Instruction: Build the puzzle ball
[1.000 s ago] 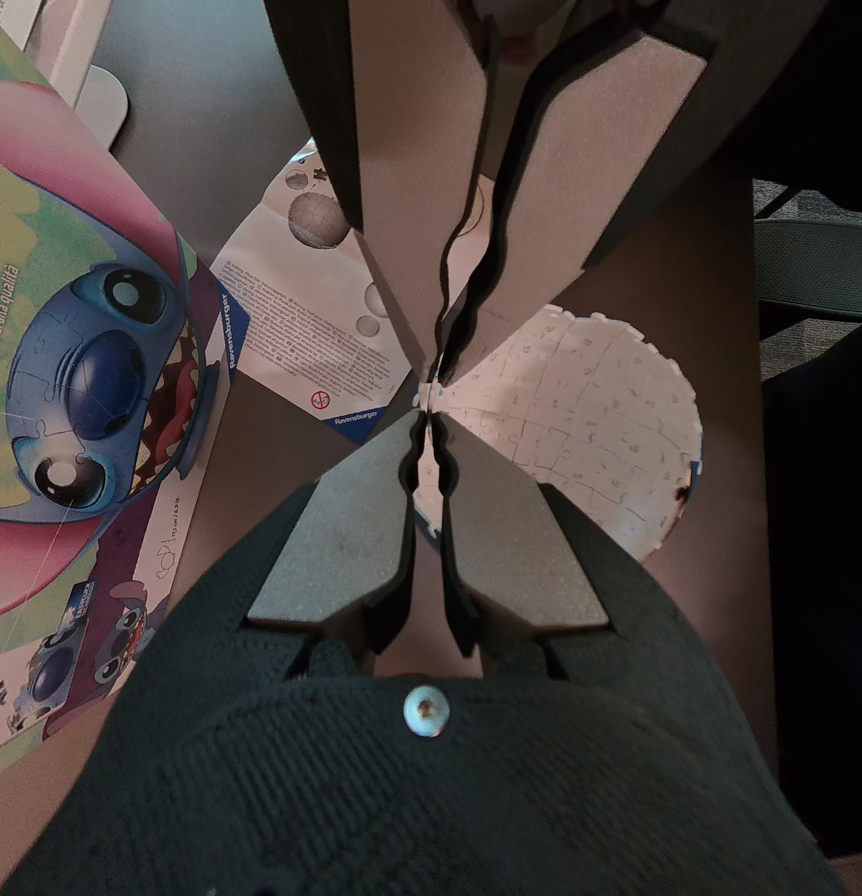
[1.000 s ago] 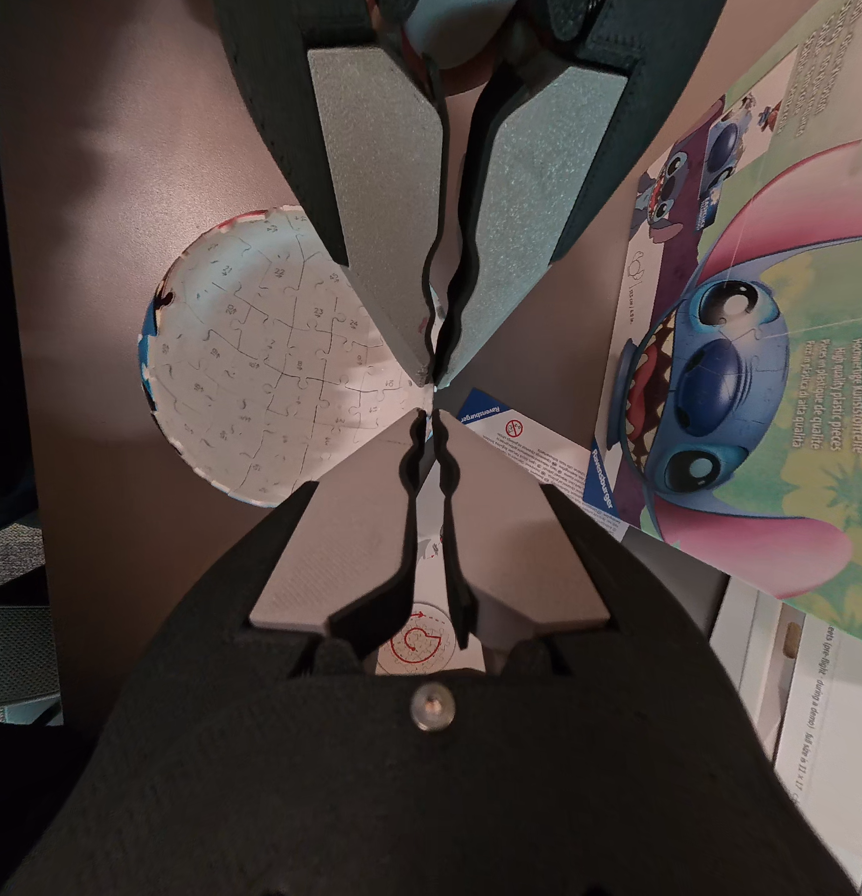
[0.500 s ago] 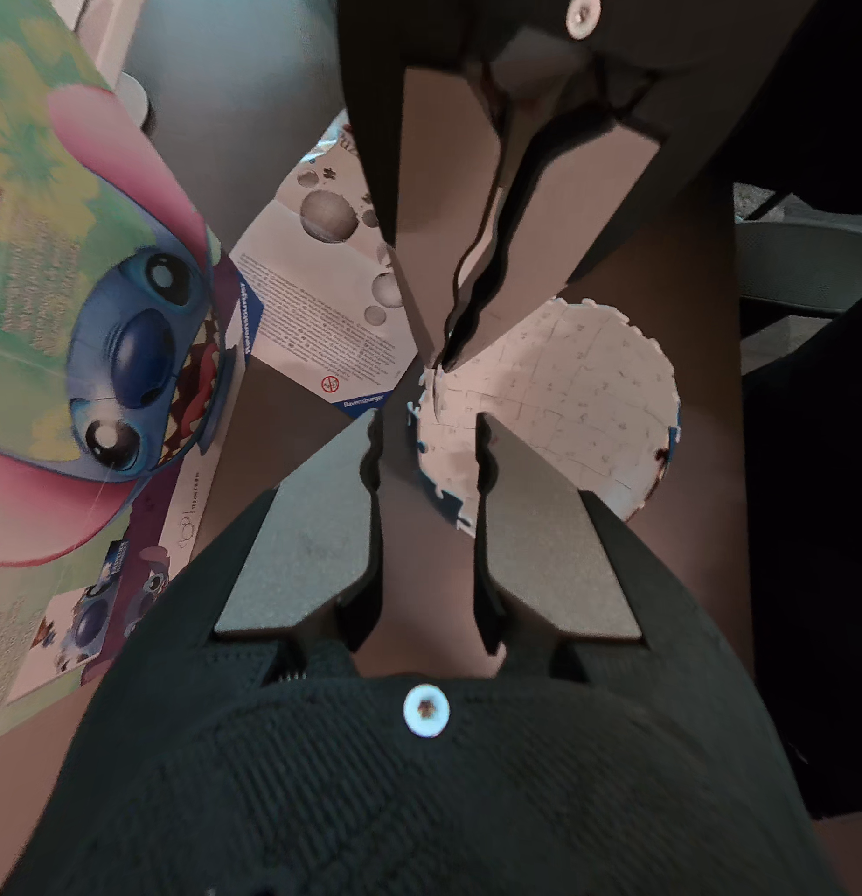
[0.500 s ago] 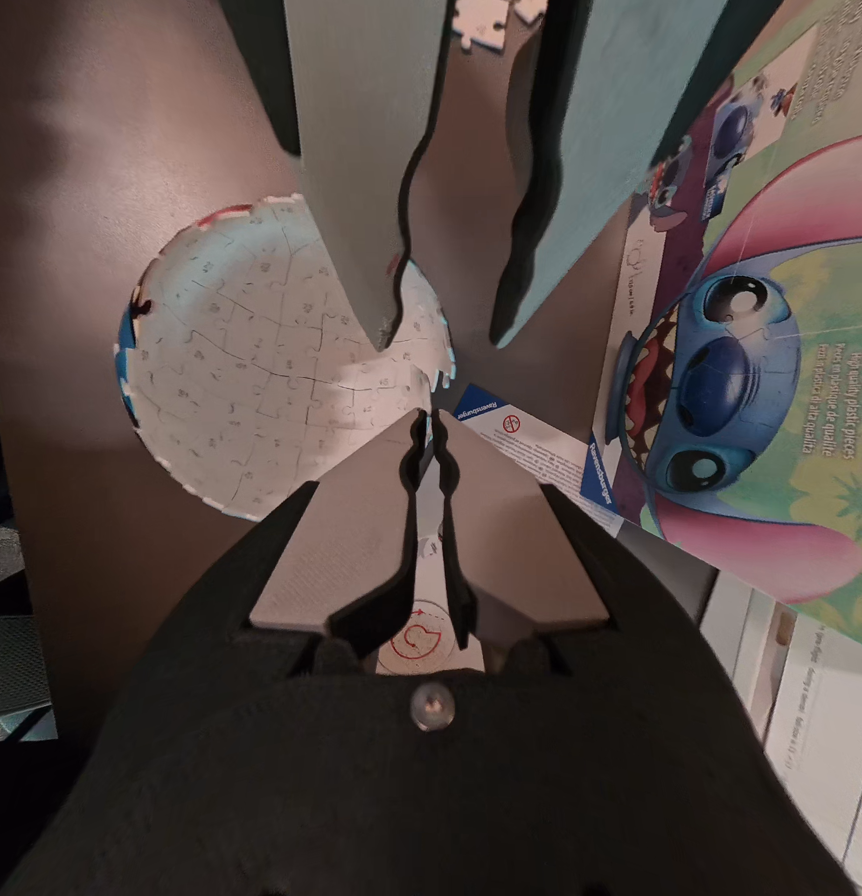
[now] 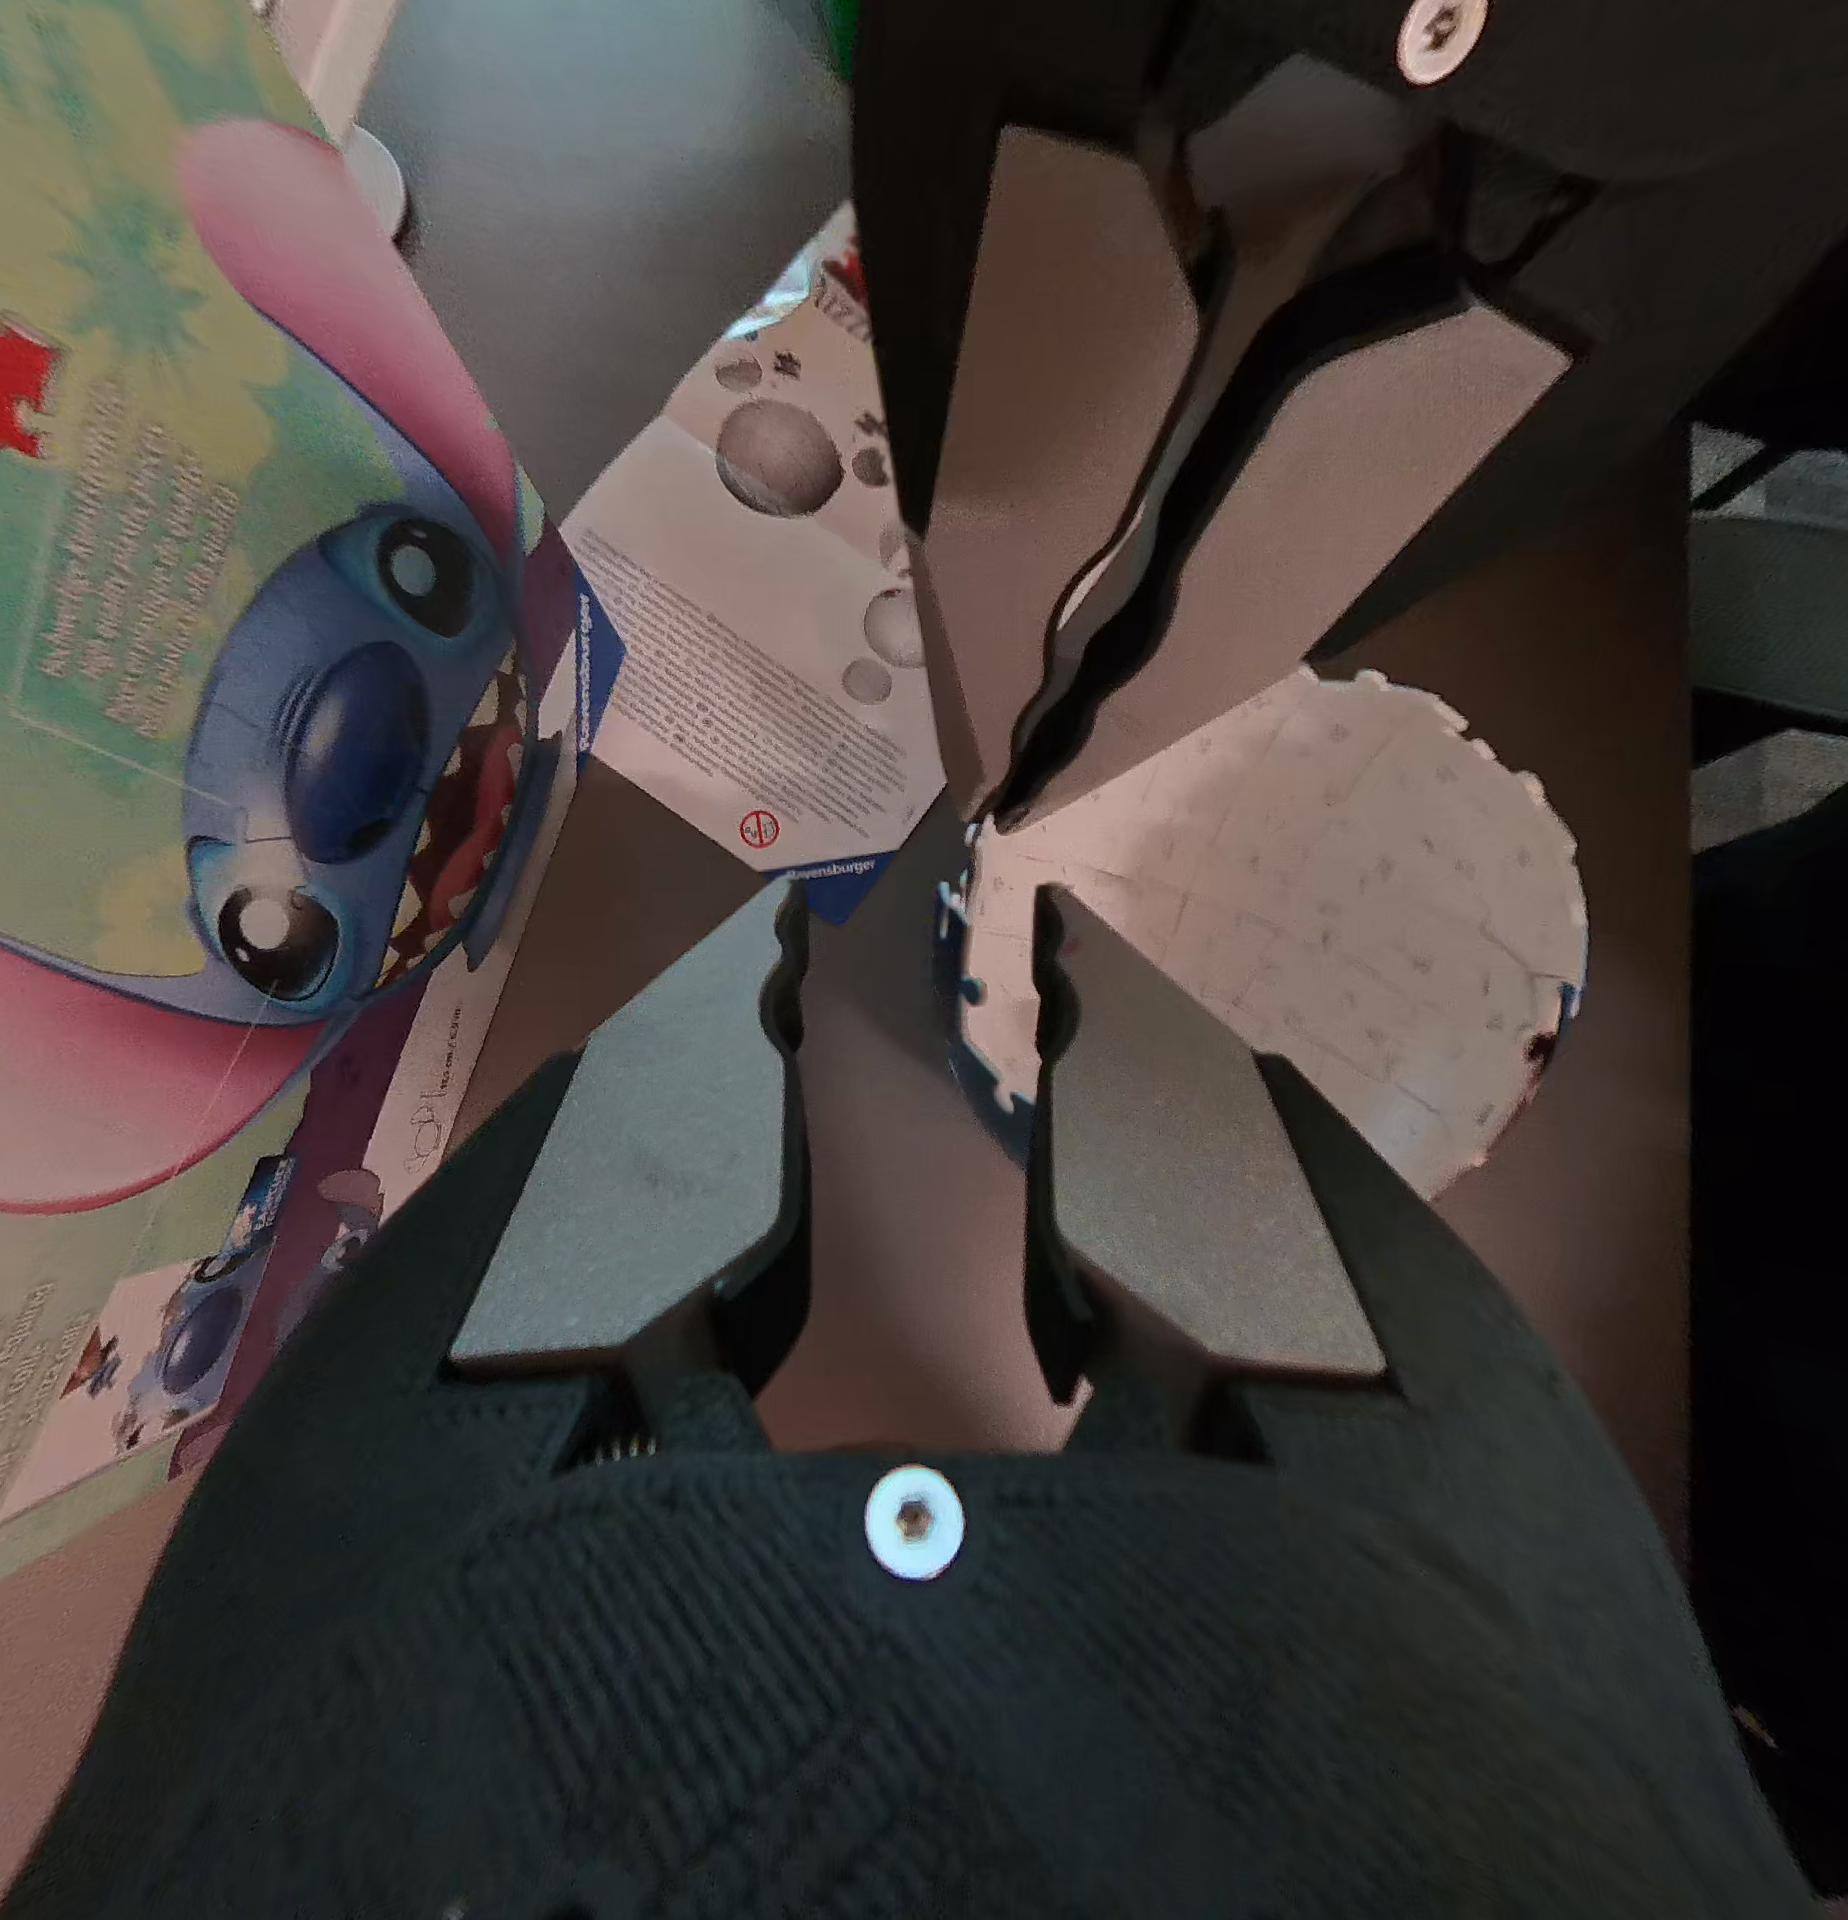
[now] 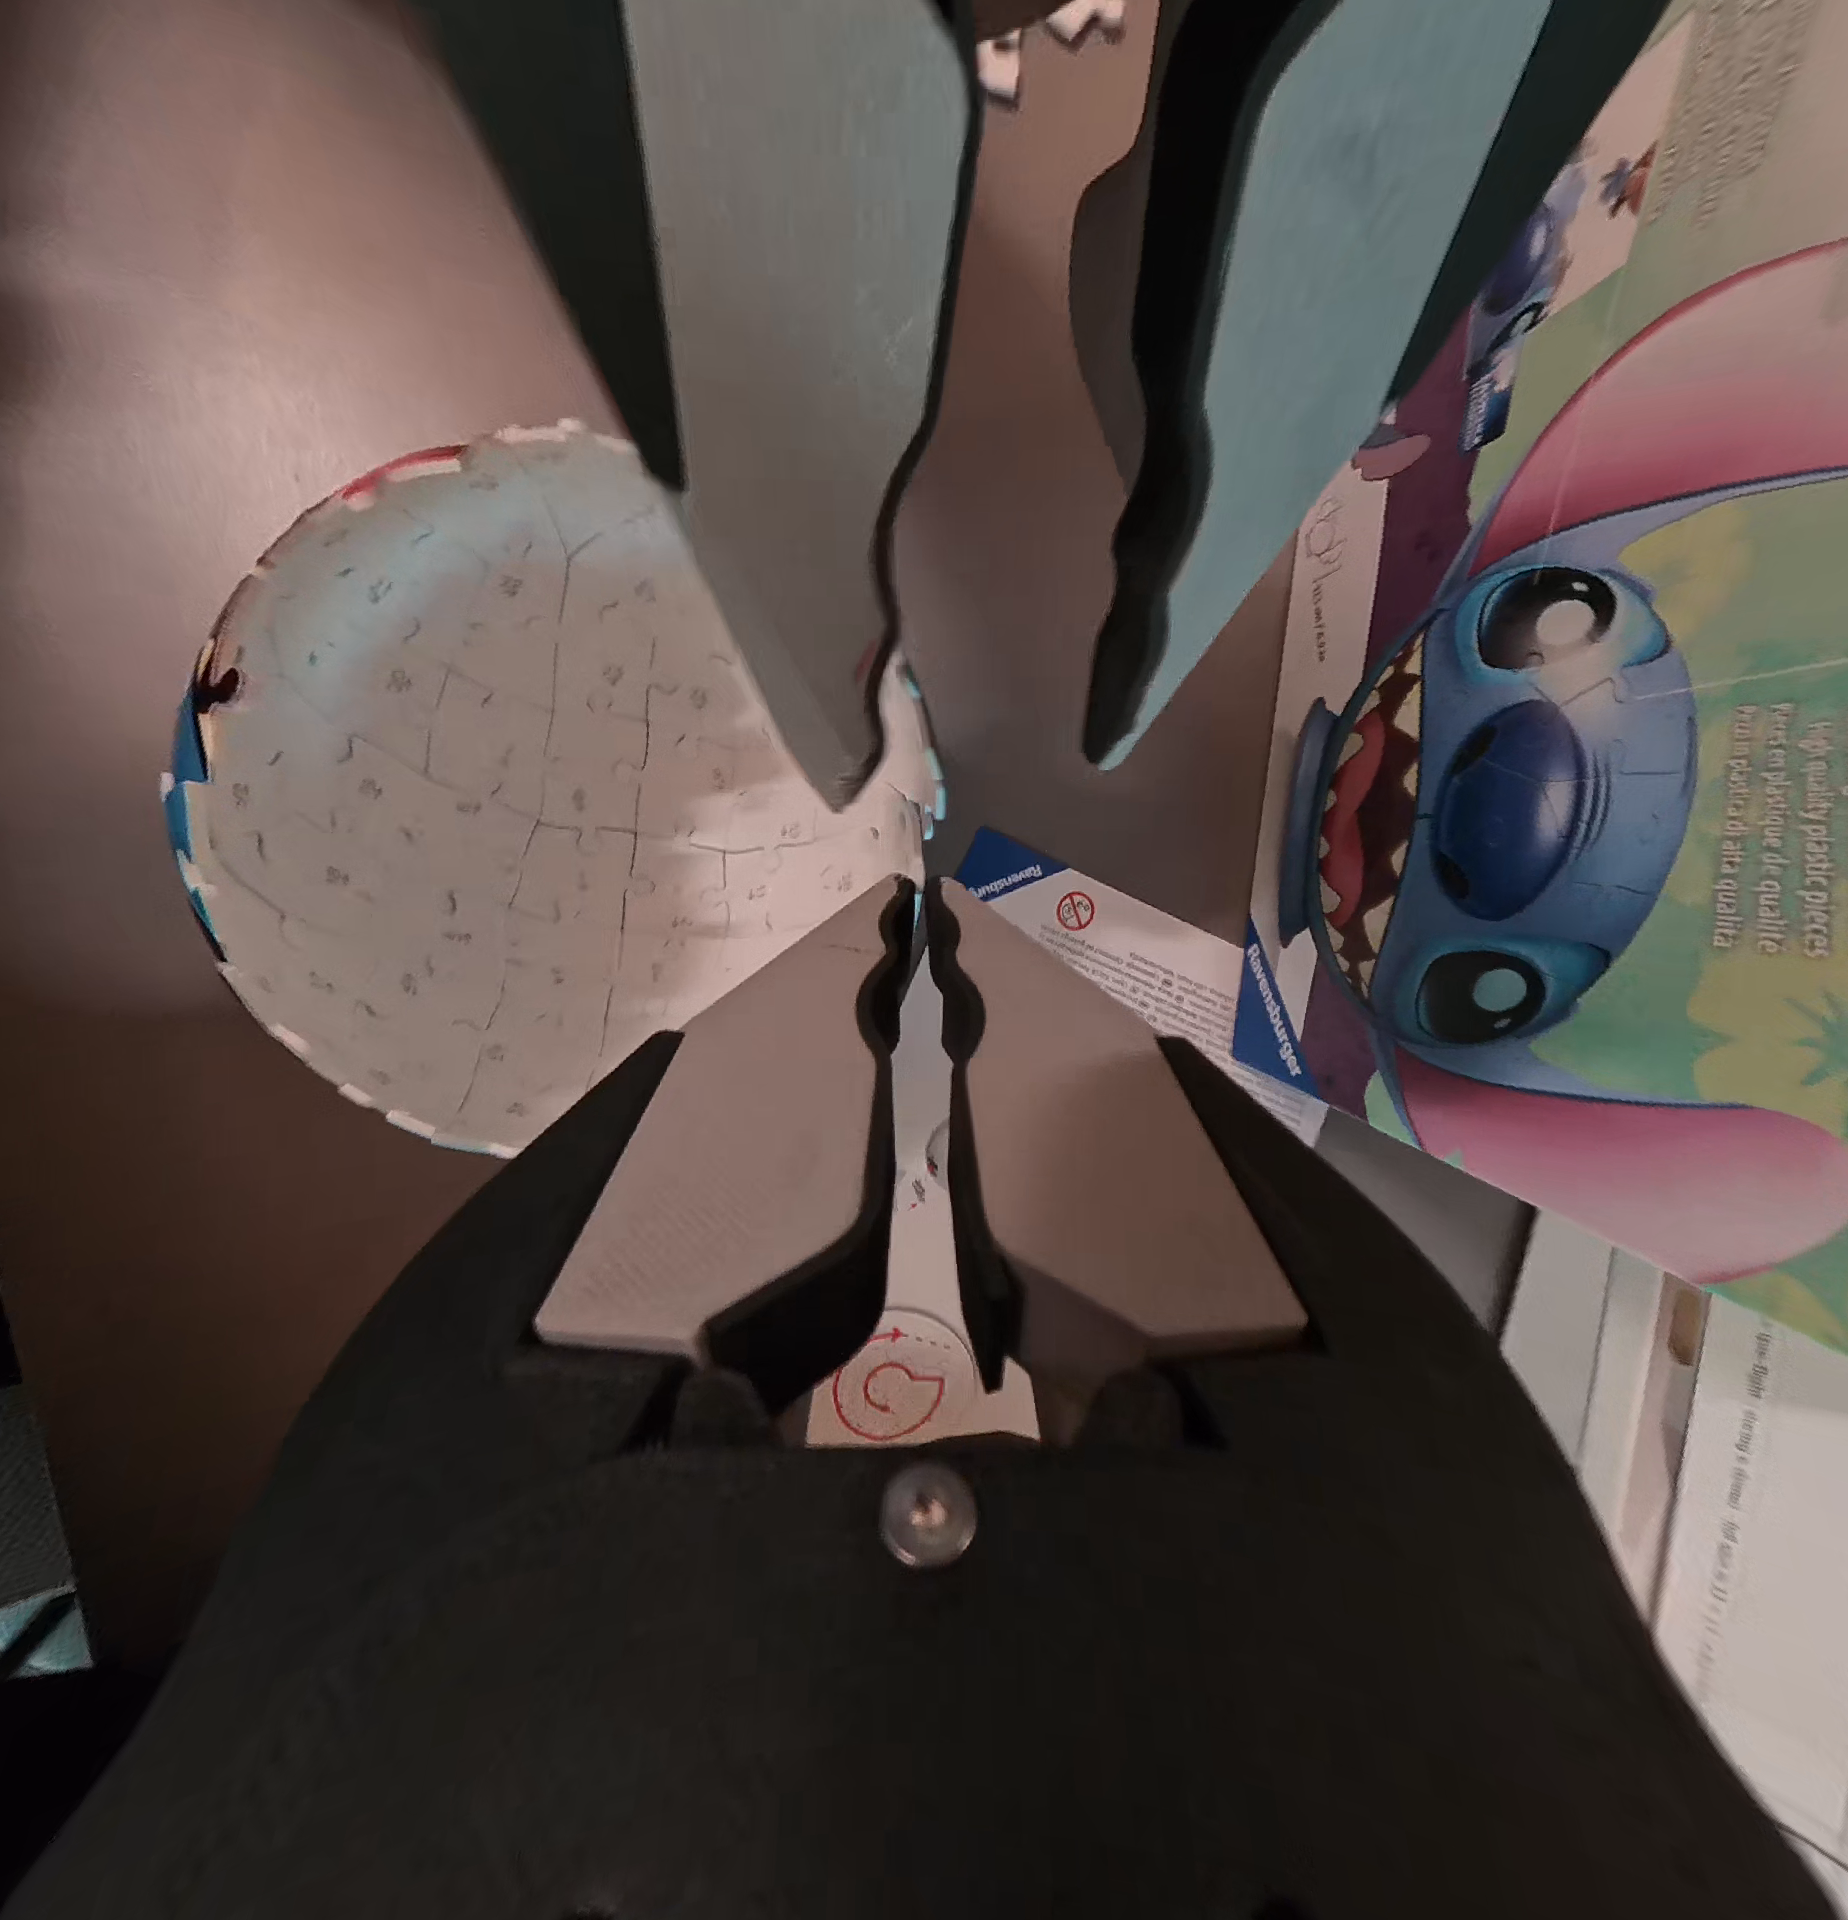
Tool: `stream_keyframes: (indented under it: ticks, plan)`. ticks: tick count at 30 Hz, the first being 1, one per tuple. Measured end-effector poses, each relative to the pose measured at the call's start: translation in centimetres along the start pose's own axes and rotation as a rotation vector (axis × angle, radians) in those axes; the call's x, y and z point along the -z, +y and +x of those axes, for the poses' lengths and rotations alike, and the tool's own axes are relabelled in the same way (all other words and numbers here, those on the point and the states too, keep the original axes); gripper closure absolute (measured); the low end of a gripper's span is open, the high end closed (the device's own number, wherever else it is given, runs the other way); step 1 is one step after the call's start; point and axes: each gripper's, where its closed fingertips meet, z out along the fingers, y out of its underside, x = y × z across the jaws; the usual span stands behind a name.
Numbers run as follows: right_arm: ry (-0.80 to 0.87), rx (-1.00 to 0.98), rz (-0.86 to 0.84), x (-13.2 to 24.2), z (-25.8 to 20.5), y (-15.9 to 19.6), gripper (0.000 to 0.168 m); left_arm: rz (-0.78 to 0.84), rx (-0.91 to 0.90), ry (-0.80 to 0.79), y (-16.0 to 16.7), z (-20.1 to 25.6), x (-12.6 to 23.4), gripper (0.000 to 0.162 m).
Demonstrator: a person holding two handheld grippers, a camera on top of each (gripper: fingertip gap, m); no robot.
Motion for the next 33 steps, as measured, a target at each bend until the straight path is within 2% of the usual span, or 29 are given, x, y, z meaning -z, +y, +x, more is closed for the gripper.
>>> stream_keyframes:
  ticks: [5,14,33]
  plan:
    - [-0.022,-0.053,0.010,-0.1,0.1,0.3,0.168,0.023,0.034,0.036,0.0,-0.2,-0.2,0.126]
    - [-0.033,-0.080,0.000,-0.4,0.1,0.5,0.168,-0.029,0.024,0.058,0.9,0.6,-2.0,0.122]
    - [-0.026,-0.074,-0.001,-0.6,0.3,0.5,0.168,-0.040,0.052,0.057,1.1,0.8,-2.1,0.133]
